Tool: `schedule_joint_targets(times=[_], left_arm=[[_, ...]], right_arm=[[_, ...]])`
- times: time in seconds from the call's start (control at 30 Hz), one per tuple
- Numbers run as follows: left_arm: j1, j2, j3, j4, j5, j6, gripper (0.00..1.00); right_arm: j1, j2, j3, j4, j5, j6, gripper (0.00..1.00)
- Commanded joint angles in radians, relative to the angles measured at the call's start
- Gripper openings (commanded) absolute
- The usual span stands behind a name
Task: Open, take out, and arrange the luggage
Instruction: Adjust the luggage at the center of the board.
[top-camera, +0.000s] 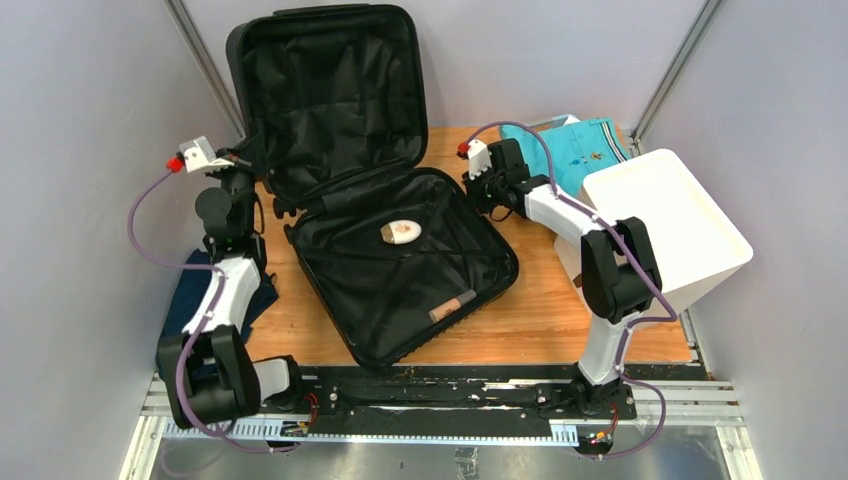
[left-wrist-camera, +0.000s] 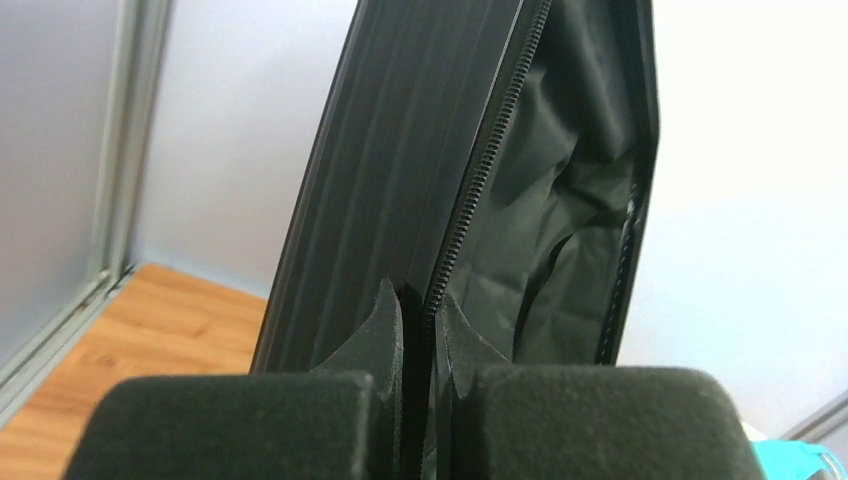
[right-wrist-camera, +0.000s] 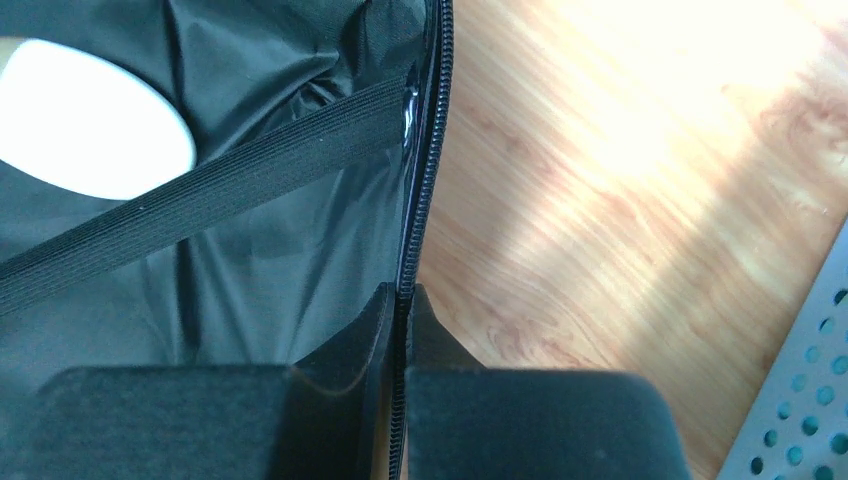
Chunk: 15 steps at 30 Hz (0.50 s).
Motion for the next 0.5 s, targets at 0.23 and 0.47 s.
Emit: schedule_joint_targets(times=[0.23,0.47], left_arm=[[-0.008,-0.295,-0.158,-0.153,-0.164,0.03,0.0],[-0.008,-0.418,-0.182,-0.382,-0.319,0.021,0.4]], right_arm=[[0.09,0.055,0.011,0.102,-0.056,-0.099,0.0],[0.102,0.116,0.11,0.01,-0.094,-0.119,0.0]])
